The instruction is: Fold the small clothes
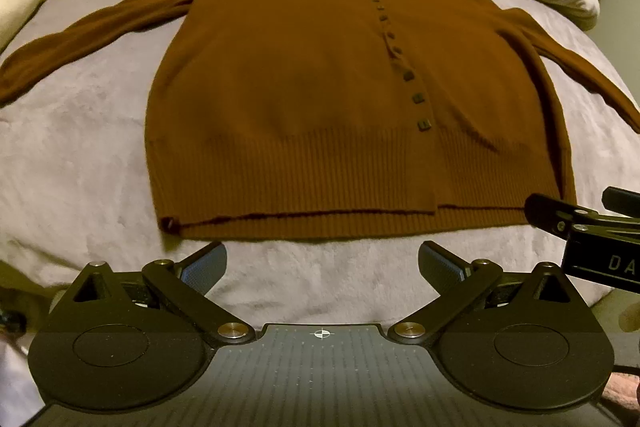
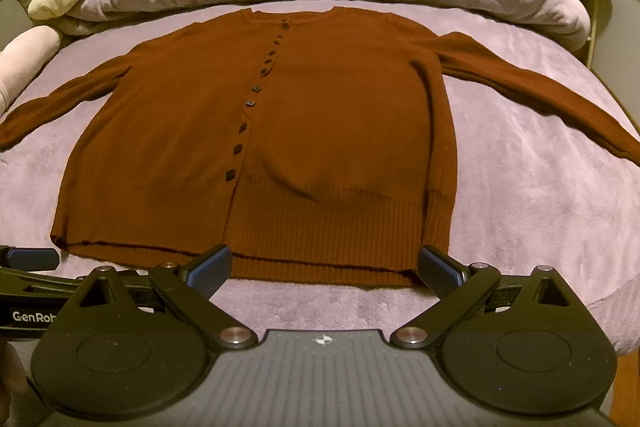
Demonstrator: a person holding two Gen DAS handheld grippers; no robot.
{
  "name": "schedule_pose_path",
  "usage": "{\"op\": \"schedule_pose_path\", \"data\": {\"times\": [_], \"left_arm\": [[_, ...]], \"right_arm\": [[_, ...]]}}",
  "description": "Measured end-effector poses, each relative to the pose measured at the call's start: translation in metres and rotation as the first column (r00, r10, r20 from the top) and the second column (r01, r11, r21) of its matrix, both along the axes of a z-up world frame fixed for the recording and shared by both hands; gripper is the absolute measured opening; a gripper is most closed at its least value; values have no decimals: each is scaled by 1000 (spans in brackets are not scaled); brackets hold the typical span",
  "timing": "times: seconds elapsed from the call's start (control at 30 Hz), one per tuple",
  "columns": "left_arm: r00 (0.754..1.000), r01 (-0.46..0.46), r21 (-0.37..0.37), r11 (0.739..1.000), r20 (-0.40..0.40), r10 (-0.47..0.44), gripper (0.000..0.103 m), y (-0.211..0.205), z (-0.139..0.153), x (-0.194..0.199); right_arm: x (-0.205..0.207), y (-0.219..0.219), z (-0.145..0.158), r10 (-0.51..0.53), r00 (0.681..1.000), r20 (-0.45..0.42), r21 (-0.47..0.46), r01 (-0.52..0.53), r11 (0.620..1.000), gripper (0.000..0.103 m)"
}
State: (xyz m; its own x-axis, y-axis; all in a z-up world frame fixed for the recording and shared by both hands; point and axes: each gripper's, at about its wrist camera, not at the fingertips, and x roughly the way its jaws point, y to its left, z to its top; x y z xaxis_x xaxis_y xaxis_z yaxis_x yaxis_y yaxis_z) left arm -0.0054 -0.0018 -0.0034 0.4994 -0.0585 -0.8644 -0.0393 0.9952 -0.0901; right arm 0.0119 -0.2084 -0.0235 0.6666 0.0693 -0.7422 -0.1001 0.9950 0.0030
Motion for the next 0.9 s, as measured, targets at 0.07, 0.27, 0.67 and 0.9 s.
{"op": "schedule_pose_path", "data": {"times": [0.07,0.27,0.67,0.9], "left_arm": [[1000,1,-1,1000,-2,-1,103,0,0,0],[1000,1,-5,1000,-4,-1,103,1,-1,0],[1000,-2,-10,1000,-13,2,103,1,-2,1],[1000,-3,-10,1000,-17,3,103,2,-3,2]], "right_arm": [[0,1,-1,3,1000,-1,-2,-3,1000,99],[0,1,-2,4,1000,-5,-5,-4,1000,99],[2,0,-2,-3,1000,-9,3,3,1000,99],[5,-4,-3,-1,1000,-18,26,1,1000,99]]}}
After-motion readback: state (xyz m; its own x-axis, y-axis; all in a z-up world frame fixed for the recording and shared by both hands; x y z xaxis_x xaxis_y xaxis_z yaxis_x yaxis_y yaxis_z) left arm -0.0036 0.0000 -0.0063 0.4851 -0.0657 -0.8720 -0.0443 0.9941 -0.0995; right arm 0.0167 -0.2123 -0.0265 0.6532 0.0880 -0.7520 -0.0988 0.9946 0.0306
